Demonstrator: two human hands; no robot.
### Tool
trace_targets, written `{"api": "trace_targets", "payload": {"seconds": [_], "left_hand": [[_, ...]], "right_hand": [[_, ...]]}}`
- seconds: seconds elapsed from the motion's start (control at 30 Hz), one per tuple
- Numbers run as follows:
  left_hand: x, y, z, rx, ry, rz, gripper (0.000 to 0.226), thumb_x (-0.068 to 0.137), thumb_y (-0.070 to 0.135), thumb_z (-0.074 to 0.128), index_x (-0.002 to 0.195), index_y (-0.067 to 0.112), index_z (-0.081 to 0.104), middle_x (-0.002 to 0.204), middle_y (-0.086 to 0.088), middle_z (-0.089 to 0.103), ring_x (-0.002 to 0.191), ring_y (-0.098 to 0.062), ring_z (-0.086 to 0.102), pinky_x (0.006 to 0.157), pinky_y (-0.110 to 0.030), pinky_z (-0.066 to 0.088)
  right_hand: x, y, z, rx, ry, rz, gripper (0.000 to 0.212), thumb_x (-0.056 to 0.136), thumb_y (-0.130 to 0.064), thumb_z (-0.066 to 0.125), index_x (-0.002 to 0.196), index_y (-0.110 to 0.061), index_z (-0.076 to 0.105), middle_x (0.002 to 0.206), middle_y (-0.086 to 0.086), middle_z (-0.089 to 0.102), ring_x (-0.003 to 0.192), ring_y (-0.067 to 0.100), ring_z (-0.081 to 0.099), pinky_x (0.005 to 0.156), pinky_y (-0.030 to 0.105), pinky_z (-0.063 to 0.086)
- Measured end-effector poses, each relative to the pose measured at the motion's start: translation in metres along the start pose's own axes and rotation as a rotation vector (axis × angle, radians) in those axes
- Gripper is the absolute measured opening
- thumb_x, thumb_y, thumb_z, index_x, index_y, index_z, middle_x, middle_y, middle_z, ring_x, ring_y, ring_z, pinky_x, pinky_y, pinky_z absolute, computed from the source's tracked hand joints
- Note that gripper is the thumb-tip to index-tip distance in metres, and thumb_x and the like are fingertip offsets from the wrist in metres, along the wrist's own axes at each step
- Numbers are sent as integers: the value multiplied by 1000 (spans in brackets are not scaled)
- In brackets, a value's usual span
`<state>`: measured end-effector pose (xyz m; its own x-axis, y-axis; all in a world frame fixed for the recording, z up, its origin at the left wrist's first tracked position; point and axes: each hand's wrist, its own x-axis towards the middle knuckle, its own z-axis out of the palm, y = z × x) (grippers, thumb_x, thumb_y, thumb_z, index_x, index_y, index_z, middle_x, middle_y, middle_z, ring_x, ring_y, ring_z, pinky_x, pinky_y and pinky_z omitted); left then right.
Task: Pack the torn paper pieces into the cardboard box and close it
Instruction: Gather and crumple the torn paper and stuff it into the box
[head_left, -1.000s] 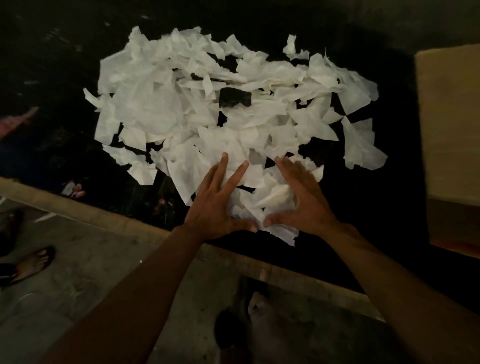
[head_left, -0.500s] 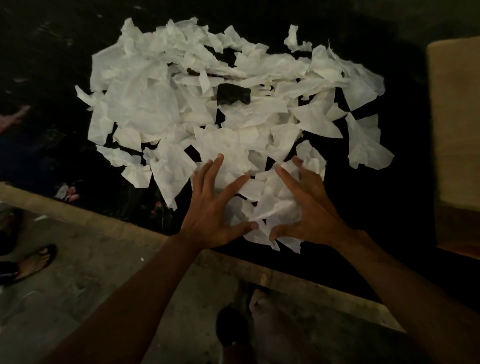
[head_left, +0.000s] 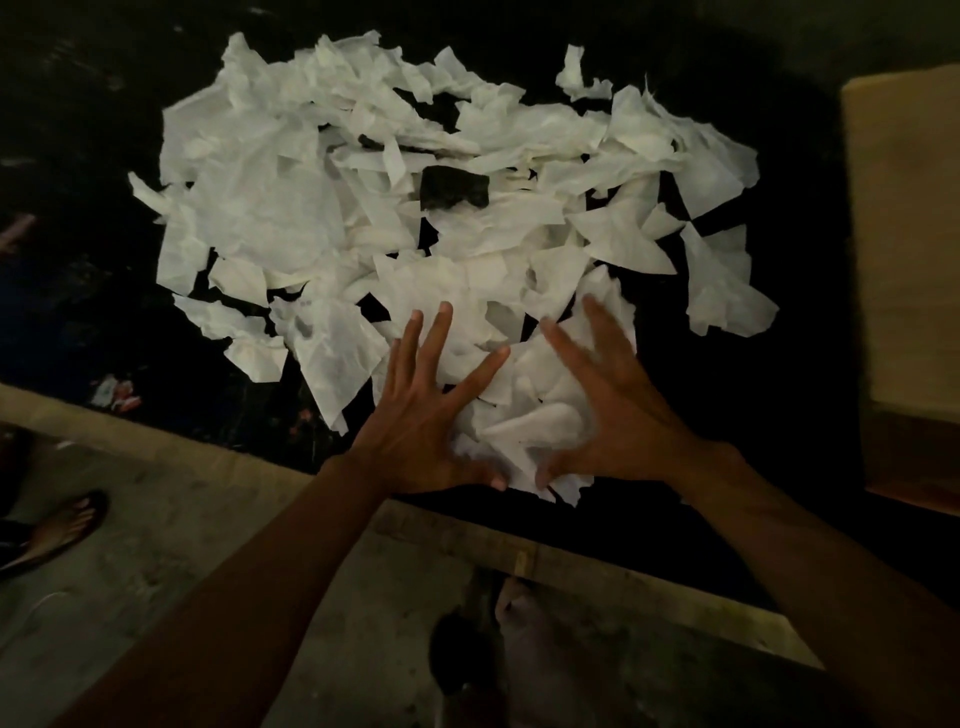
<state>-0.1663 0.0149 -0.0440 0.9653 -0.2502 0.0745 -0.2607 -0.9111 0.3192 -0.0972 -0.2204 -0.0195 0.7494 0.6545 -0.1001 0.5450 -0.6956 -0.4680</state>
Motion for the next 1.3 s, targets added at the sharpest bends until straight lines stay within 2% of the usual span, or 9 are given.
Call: {"api": "trace_targets", "payload": {"seconds": [0.2, 0.4, 0.5, 0.6, 0.83, 0.97, 1.03, 1.17, 1.3], "left_hand": [[9, -12, 4, -18, -5, -49, 106, 62, 86, 57, 149, 38, 20, 156, -23, -17, 143, -46, -5, 107, -66, 22], [11, -25, 16, -72, 67, -12, 67, 75, 68, 59, 133, 34, 54, 152, -26, 23, 131, -46, 31, 103, -55, 34], [11, -26, 17, -149, 131, -13, 49, 78, 55, 63, 119, 27, 66, 138, -15, 49, 118, -37, 46, 98, -42, 41], [10, -26, 17, -226, 220, -23, 35, 80, 38, 64, 107, 17, 72, 118, -9, 65, 104, -24, 56, 87, -32, 47], [10, -4, -12, -616, 342, -419, 38, 75, 21, 80, 111, 13, 71, 113, -4, 69, 100, 1, 58, 87, -1, 38], [7, 7, -29, -734, 440, -495, 45, 72, 18, 82, 115, 15, 69, 116, 3, 64, 103, 7, 55, 87, -2, 37], [7, 11, -50, -766, 502, -476, 46, 72, 17, 82, 116, 15, 68, 117, 5, 63, 106, 5, 55, 91, -4, 38], [16, 20, -100, -779, 585, -298, 50, 71, 17, 82, 118, 13, 67, 120, 3, 63, 109, 5, 57, 93, -11, 42], [24, 39, -144, -766, 631, -161, 53, 69, 26, 80, 118, 12, 67, 122, 1, 64, 113, -3, 58, 97, -16, 43]], "right_hand": [[16, 12, 21, -104, 86, -53, 117, 52, -93, 48, 149, -45, 2, 158, 19, -13, 146, 31, -11, 114, 40, -4], [28, 21, 28, -24, 228, -54, 86, 68, -77, 56, 144, -42, 35, 148, 19, 36, 133, 31, 32, 109, 43, 30], [30, 19, 33, 138, 339, -29, 59, 77, -53, 61, 130, -29, 58, 130, 17, 53, 123, 25, 42, 105, 37, 36], [29, 11, 37, 373, 366, 28, 48, 80, -41, 62, 123, -20, 64, 122, 19, 56, 117, 21, 46, 103, 31, 37], [31, -15, 26, 785, 405, 279, 38, 71, -18, 83, 107, -21, 73, 110, 1, 68, 99, 9, 65, 87, 22, 52], [26, -25, 4, 961, 515, 323, 39, 69, -14, 83, 107, -17, 72, 106, -2, 71, 94, 1, 66, 83, 16, 50], [21, -35, -14, 949, 561, 266, 42, 66, -23, 82, 107, -23, 71, 111, -2, 70, 102, 3, 65, 91, 22, 50], [20, -53, -63, 762, 645, 123, 48, 65, -41, 82, 111, -38, 68, 117, -6, 67, 114, 7, 61, 109, 44, 39], [3, -74, -110, 588, 777, 69, 53, 65, -43, 81, 115, -34, 67, 122, 0, 65, 114, 10, 60, 104, 38, 46]]}}
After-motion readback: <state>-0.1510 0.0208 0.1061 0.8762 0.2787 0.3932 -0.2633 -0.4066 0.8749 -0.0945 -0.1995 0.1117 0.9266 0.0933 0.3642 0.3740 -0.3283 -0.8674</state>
